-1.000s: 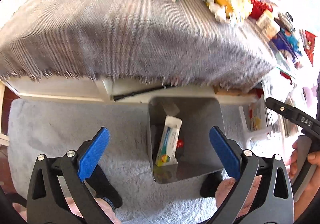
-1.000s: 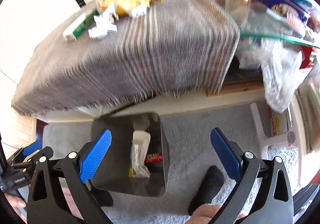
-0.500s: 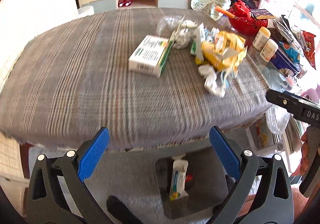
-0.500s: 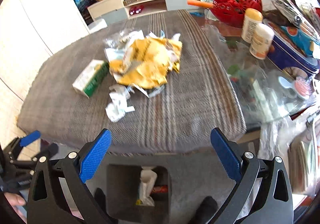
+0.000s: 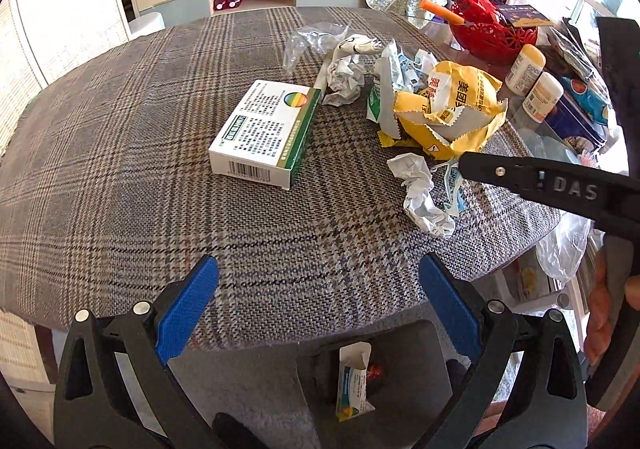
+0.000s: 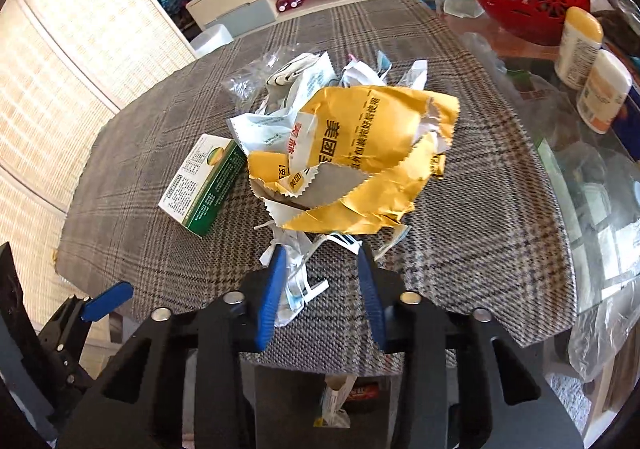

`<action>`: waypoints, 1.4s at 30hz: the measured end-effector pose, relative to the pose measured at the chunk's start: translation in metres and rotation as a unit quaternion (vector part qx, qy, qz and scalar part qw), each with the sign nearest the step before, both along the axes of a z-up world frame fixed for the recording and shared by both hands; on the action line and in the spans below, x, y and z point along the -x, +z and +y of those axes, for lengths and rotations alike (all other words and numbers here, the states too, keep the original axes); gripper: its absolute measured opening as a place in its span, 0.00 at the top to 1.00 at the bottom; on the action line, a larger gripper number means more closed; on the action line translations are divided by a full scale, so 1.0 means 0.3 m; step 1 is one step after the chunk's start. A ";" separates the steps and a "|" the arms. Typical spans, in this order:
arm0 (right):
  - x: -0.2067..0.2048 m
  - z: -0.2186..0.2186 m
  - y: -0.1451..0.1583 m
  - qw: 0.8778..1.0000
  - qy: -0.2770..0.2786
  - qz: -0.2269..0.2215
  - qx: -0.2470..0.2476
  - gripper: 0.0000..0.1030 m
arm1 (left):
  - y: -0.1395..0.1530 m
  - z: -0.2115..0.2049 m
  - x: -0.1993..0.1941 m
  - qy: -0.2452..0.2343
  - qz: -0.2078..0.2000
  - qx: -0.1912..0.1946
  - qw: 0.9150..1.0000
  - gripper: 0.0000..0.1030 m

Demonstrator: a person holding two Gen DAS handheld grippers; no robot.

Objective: Collect trash
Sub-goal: 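Grasp the crumpled white tissue with the left gripper while the right gripper grasps a wrapper, then lower the tissue and wrapper into the grey bin and open both grippers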

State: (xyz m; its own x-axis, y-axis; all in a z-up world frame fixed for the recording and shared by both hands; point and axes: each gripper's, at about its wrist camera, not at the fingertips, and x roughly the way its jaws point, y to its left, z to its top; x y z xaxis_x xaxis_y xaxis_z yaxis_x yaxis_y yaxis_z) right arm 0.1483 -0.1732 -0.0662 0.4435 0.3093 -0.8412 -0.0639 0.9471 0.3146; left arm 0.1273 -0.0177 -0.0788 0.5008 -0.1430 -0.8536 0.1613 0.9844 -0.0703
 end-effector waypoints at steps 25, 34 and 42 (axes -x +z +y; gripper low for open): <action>-0.084 0.025 -0.055 1.000 0.001 0.020 0.014 0.64 | -0.046 -0.127 -0.048 -0.042 0.007 -0.011 0.999 0.08; -0.056 -0.037 -0.046 0.999 0.008 0.004 0.054 0.96 | -0.061 -0.150 -0.082 -0.045 0.009 0.005 0.999 0.09; -0.018 -0.145 -0.034 0.999 0.006 0.006 0.051 0.96 | -0.097 -0.181 -0.131 -0.049 0.018 0.031 0.998 0.43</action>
